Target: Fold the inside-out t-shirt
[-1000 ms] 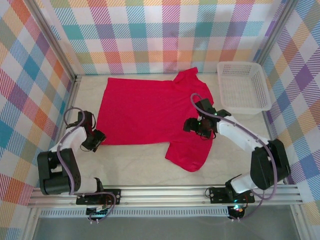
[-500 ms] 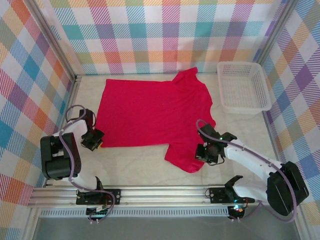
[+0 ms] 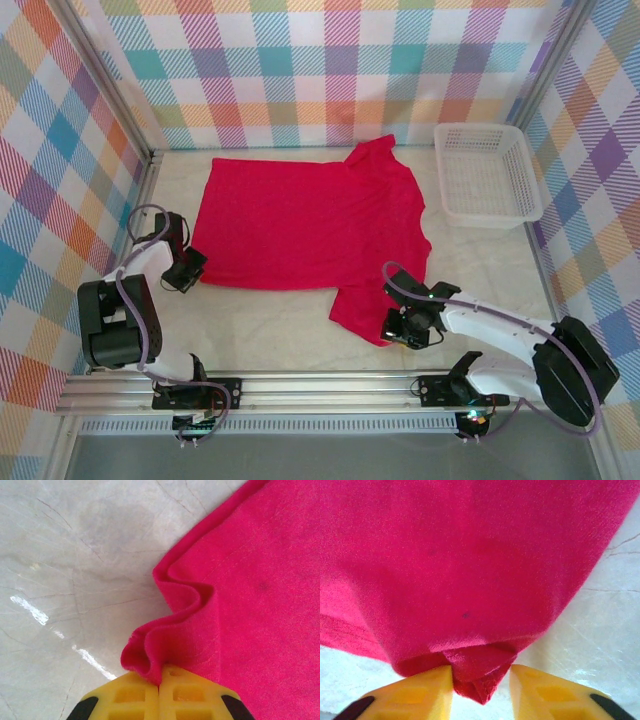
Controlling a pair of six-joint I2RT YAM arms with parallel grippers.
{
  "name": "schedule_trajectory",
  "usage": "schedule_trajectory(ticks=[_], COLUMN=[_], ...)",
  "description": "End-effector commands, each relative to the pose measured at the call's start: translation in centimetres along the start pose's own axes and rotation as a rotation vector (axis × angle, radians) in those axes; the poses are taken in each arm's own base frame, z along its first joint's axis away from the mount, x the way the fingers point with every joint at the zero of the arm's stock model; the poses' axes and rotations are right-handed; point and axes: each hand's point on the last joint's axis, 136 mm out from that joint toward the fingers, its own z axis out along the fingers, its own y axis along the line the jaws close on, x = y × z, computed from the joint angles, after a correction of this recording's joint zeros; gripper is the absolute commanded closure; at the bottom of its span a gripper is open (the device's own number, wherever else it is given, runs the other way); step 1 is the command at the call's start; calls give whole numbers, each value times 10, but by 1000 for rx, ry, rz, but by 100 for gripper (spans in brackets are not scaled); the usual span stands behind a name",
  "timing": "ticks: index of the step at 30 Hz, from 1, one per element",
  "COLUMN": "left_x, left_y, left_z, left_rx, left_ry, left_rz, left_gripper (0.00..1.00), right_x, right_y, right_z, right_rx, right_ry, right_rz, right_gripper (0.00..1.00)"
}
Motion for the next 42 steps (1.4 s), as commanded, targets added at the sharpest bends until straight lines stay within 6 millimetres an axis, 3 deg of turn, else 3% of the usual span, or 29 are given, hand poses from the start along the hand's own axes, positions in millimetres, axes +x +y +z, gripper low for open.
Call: schedule_trajectory(ticks=[1,4,8,16,21,25,29,34,38,42], left_x=[-12,-12,-15,-13,8,13,11,7,-13,-35], left_y=[-11,-12,-12,7,13,15,9,-4,-10,-25], left_z=[-16,-20,-35,-96,-121,-138,-135,-110,-98,-94], left_rx=[43,47,44,15,79,101,110,32,-46,-88], left_ry=[-40,-42,-59,-154,-147,-168,-158,-83,-92,-97], left_rz=[11,14,25,66,80,111,141,194,204,211], left_gripper=[100,100,100,100,100,100,100,100,100,100], right_x=[-1,-1,0,9,22,12,-22,-86,-138,-175], right_y=[2,6,7,-9,-10,-3,22,62,80,90], right_z=[3,-5,-35,-103,-136,-170,-190,-189,-191,-189], right_rx=[-7,-16,-9,-5,-60,-97,-79,-65,-42,-21], right_ry=[-9,-12,-34,-118,-126,-223,-357,-442,-493,-499], right_rz=[22,19,-10,-33,-30,-51,-120,-176,-200,-214], right_gripper=[75,87,100,100,100,100,100,100,100,100])
